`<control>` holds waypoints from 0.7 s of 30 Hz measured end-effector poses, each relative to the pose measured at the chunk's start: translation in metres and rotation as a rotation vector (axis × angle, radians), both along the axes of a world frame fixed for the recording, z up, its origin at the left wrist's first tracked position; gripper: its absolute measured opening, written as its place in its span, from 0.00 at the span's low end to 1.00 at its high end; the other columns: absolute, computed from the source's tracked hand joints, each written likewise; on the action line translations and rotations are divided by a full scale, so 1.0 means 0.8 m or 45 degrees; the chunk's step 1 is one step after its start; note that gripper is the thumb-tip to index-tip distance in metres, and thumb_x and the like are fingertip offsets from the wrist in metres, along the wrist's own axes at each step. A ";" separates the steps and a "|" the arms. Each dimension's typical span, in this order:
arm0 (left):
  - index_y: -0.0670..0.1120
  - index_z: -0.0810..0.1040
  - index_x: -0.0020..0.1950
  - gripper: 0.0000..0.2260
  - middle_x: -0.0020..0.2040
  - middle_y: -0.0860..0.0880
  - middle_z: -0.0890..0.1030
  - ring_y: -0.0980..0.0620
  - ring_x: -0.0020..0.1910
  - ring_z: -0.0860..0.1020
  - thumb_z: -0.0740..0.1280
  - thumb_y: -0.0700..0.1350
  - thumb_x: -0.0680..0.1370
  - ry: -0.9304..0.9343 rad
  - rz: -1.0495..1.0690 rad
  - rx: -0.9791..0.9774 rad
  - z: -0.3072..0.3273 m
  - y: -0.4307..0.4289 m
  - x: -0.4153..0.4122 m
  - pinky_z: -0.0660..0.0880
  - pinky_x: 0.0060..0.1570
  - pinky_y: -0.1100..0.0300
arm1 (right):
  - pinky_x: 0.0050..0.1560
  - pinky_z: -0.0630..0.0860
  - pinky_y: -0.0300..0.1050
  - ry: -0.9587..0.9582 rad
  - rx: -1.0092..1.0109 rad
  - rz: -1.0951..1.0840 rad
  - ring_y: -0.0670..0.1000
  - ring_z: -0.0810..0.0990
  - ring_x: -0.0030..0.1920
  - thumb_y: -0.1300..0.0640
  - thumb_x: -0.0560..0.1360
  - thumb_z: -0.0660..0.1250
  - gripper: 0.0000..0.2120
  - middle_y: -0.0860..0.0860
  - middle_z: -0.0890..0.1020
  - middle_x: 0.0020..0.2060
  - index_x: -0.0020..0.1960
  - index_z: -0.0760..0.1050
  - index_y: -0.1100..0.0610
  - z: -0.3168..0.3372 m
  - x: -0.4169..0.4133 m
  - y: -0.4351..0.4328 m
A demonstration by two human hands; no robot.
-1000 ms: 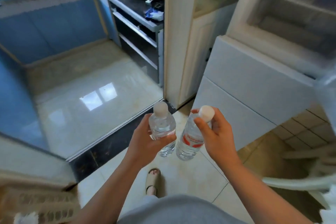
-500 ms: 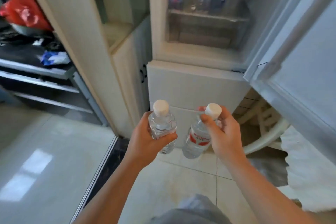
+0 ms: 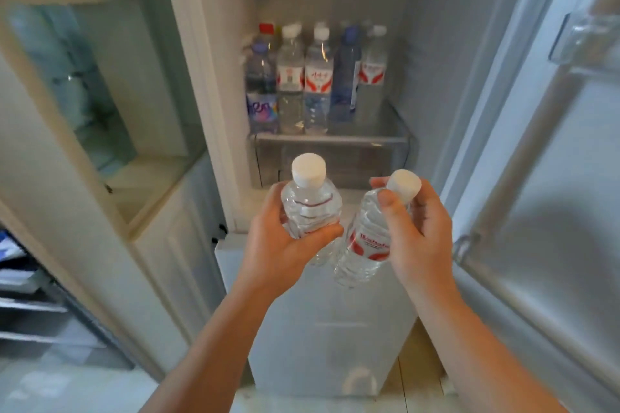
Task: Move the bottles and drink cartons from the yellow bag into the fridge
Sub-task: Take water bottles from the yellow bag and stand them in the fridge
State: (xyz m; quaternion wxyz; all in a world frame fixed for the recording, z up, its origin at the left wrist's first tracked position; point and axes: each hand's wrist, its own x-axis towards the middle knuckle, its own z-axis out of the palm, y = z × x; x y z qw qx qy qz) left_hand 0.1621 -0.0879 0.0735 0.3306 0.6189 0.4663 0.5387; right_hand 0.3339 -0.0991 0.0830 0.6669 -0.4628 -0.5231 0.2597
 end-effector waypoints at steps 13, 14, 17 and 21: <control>0.64 0.70 0.58 0.28 0.54 0.61 0.81 0.65 0.53 0.79 0.81 0.51 0.65 0.008 -0.001 0.210 0.107 0.228 0.059 0.77 0.54 0.61 | 0.45 0.71 0.31 0.100 0.371 -0.240 0.38 0.77 0.41 0.55 0.77 0.69 0.06 0.42 0.80 0.40 0.51 0.77 0.57 0.110 0.030 0.229; 0.65 0.70 0.56 0.28 0.55 0.60 0.80 0.65 0.53 0.78 0.81 0.52 0.64 0.013 -0.013 0.215 0.112 0.241 0.063 0.76 0.54 0.62 | 0.45 0.71 0.32 0.102 0.381 -0.260 0.38 0.77 0.41 0.55 0.77 0.69 0.06 0.42 0.80 0.39 0.51 0.77 0.57 0.116 0.033 0.242; 0.66 0.68 0.53 0.27 0.55 0.62 0.77 0.71 0.52 0.75 0.81 0.48 0.65 0.023 -0.060 0.240 0.119 0.277 0.075 0.72 0.51 0.70 | 0.46 0.72 0.31 0.101 0.383 -0.337 0.40 0.78 0.43 0.54 0.77 0.69 0.07 0.45 0.80 0.42 0.53 0.77 0.56 0.128 0.045 0.275; 0.57 0.71 0.62 0.29 0.54 0.65 0.74 0.66 0.54 0.76 0.80 0.46 0.67 0.022 -0.076 0.270 0.115 0.320 0.087 0.73 0.55 0.67 | 0.51 0.76 0.40 0.107 0.336 -0.325 0.47 0.81 0.50 0.53 0.78 0.68 0.07 0.48 0.81 0.46 0.55 0.76 0.54 0.138 0.057 0.310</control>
